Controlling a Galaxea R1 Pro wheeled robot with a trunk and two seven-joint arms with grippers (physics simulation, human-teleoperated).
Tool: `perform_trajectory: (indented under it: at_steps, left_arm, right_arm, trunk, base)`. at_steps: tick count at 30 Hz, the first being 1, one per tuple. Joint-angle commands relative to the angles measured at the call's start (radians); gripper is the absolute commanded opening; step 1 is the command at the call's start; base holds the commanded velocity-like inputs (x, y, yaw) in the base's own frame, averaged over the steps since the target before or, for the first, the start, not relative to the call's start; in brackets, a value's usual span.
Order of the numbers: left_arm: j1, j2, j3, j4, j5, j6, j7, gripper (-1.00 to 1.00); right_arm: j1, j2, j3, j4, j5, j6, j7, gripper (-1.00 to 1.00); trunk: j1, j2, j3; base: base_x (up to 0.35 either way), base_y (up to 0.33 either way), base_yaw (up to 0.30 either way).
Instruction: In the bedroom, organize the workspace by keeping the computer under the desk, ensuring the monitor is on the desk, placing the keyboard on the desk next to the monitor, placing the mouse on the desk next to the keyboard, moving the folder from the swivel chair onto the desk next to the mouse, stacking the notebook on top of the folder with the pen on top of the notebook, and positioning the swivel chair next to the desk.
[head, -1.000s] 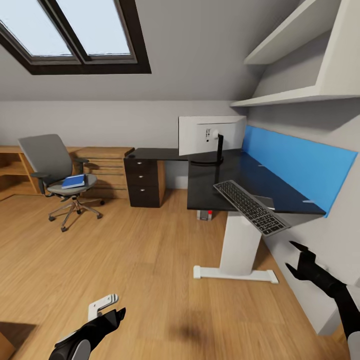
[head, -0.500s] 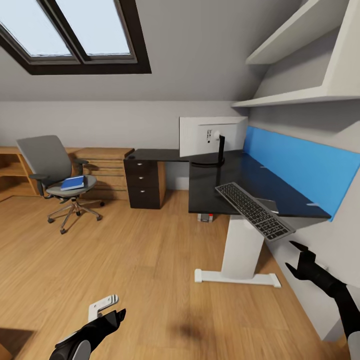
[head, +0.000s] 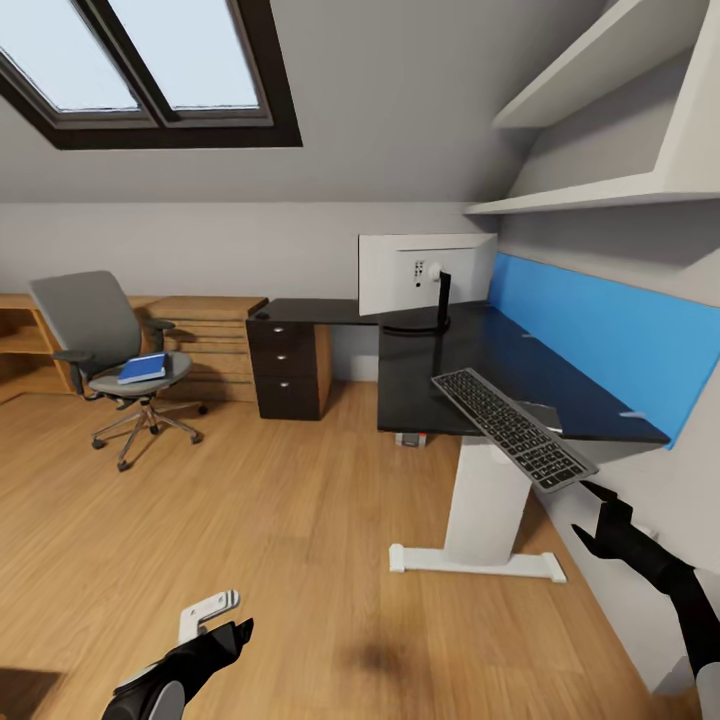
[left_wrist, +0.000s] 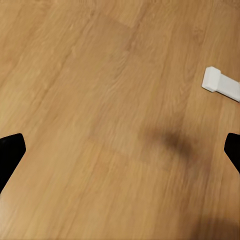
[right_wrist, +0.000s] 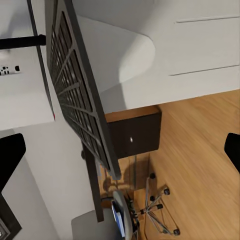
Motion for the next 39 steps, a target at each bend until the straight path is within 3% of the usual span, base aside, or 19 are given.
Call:
perform_trajectory:
  at_steps: [1,26,39]
  left_arm:
    - [-0.001,0.000,0.000,-0.001,0.010,0.004,0.008,1.00]
    - [-0.001,0.000,0.000,0.017,0.007,0.003,0.008,1.00]
    - [-0.001,0.000,-0.001,0.017,0.007,0.004,0.008,1.00]
  right_arm:
    - [-0.001,0.000,-0.004,0.000,0.002,0.006,0.002,1.00]
    - [-0.001,-0.001,-0.004,0.000,0.004,0.006,0.000,1.00]
    - [-0.001,0.000,-0.004,0.000,0.004,0.006,-0.001,1.00]
  trunk:
    - [0.000,0.000,-0.001]
    - [0.000,0.000,-0.001]
    - [0.000,0.000,-0.001]
  base:
    - [0.136,0.000,0.000]
    - [0.125,0.000,0.000]
    - [0.018,0.000,0.000]
